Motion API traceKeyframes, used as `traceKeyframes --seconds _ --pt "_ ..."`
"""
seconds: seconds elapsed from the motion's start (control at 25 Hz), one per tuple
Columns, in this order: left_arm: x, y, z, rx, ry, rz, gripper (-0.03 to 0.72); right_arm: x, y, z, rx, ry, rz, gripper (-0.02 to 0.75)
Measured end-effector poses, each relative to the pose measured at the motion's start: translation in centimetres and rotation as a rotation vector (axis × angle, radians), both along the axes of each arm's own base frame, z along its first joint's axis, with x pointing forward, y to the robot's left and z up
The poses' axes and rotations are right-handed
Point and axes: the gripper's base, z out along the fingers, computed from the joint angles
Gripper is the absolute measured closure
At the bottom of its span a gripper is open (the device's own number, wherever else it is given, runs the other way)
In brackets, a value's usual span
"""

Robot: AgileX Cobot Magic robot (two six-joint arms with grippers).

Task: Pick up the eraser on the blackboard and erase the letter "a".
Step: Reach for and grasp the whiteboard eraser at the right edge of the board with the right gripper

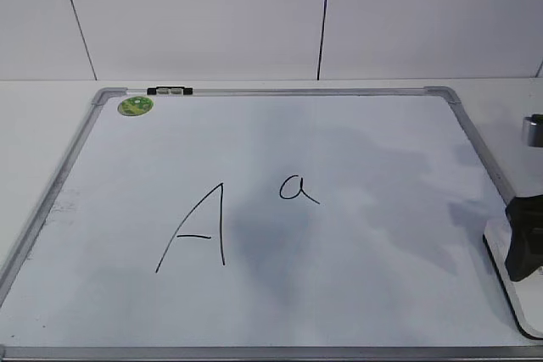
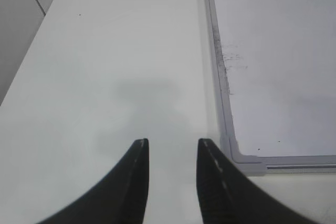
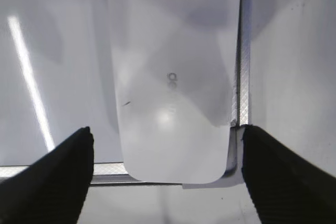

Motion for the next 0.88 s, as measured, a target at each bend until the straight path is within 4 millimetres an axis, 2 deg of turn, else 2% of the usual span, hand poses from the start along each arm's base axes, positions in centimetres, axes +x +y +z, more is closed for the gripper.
traceKeyframes --seconds 0.88 --pt "0.0 0.0 0.0 0.0 0.0 0.0 0.453 1.4 -0.1 -2.1 -0.023 0.008 -0.012 0.067"
